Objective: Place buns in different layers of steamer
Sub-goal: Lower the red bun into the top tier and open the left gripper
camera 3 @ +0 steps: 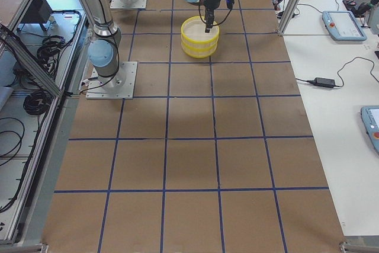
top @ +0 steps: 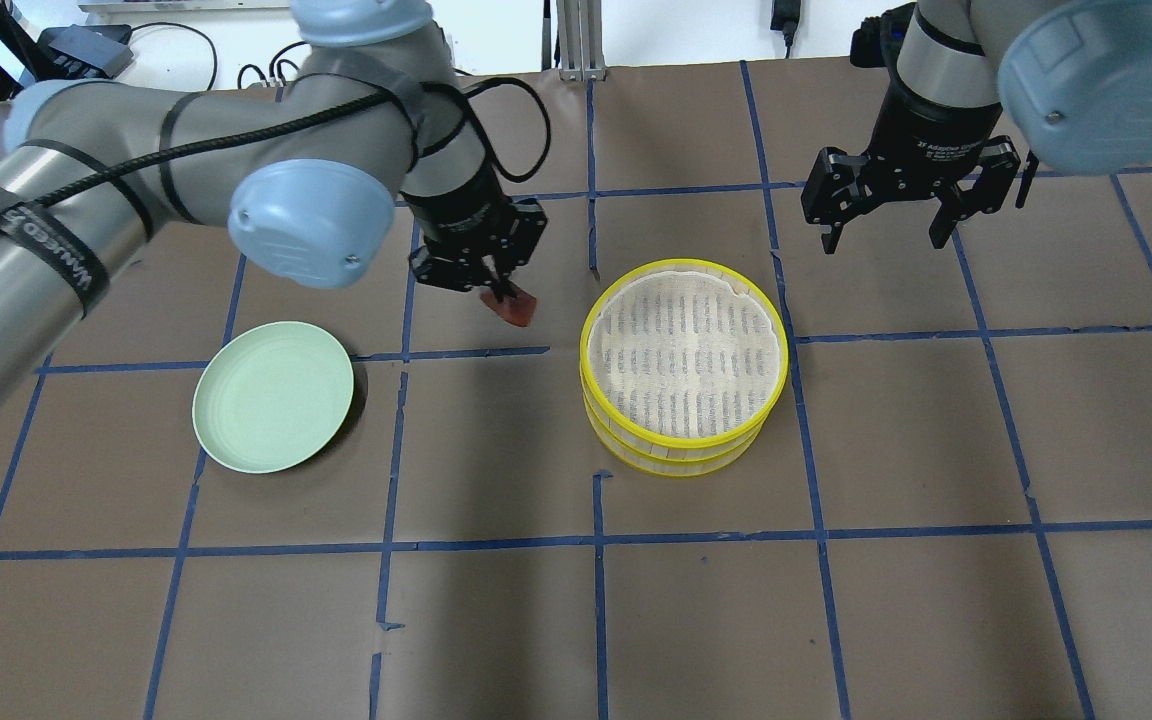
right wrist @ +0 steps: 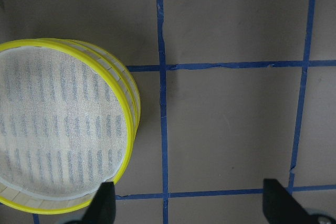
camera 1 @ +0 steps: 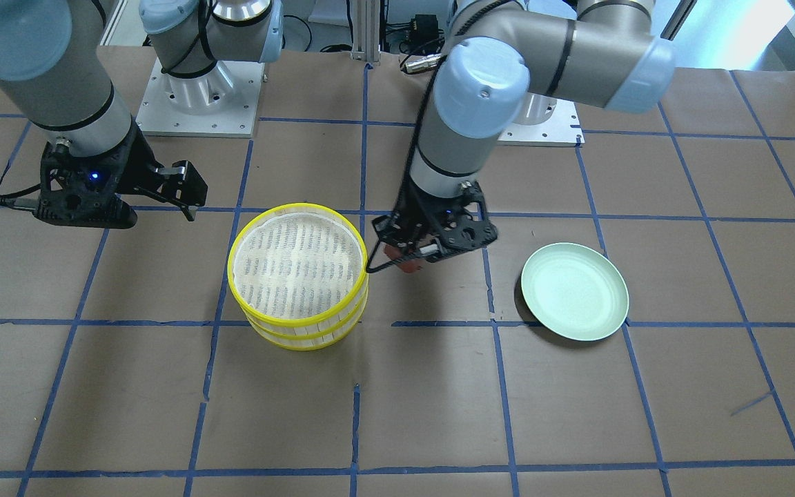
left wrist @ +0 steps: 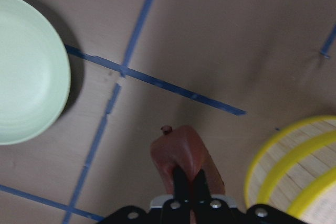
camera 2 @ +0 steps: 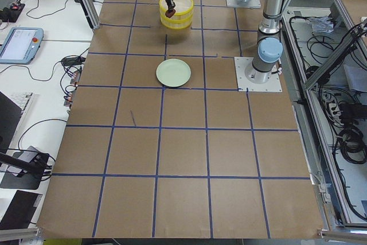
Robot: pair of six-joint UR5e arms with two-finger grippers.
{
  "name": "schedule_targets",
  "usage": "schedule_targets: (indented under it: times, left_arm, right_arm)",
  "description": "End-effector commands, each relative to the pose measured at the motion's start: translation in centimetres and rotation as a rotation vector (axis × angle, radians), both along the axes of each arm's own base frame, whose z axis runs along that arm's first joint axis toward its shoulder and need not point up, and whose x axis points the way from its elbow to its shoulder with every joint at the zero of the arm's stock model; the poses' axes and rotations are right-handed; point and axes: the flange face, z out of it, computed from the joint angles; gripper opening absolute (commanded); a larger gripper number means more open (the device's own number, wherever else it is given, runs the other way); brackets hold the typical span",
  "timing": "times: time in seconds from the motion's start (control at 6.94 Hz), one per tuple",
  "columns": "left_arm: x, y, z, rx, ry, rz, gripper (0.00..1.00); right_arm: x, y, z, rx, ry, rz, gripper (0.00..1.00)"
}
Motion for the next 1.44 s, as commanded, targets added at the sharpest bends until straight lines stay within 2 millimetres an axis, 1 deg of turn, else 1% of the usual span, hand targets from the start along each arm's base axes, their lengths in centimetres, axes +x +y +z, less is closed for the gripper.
schedule_targets:
  times: [0.0, 0.14, 0.29, 0.43, 0.72, 0.86, 1.01, 1.15, 1.3]
  left_arm:
    - [-9.4, 2.6, -2.2, -0.049, 0.15, 0.017, 0.12]
    - [-10.4, 2.3, -3.9, -0.048, 0.155, 0.026, 0.27]
    - [-10.5, 1.8, -4.0, -0.048, 0.143, 0.008, 0.78]
    - [-10.4, 2.0, -4.3, -0.034, 0.133, -0.019, 0.89]
    - [-10.0, 2.0, -3.1, -0.069, 0.103, -0.019, 0.91]
    - [-10.0, 1.9, -2.5, -0.08, 0.099, -0.019, 0.91]
    - [-9.8, 1.9, -1.5, -0.097, 0.09, -0.017, 0.9]
    - [-8.2, 1.2, 0.0, -0.152, 0.009, 0.003, 0.87]
    - [-5.8, 0.7, 2.0, -0.142, -0.031, 0.016, 0.87]
  right_arm:
    - [0.0, 0.2, 0.3, -0.005, 0.001, -0.01, 1.0]
    - [0.0, 0.2, 0.4, -0.006, 0.001, -0.009, 1.0]
    - [0.2, 0.2, 0.6, -0.011, 0.001, -0.009, 1.0]
    - [0.6, 0.4, 1.0, -0.02, 0.0, -0.003, 1.0]
    - [0.6, 0.8, 1.6, -0.034, -0.002, -0.003, 1.0]
    - [0.6, 0.8, 1.6, -0.033, -0.002, -0.003, 1.0]
    - [0.6, 0.8, 1.7, -0.034, -0.002, -0.001, 1.0]
    - [0.6, 0.8, 2.3, -0.054, -0.001, 0.005, 1.0]
    - [0.6, 1.5, 3.5, -0.075, -0.002, 0.004, 1.0]
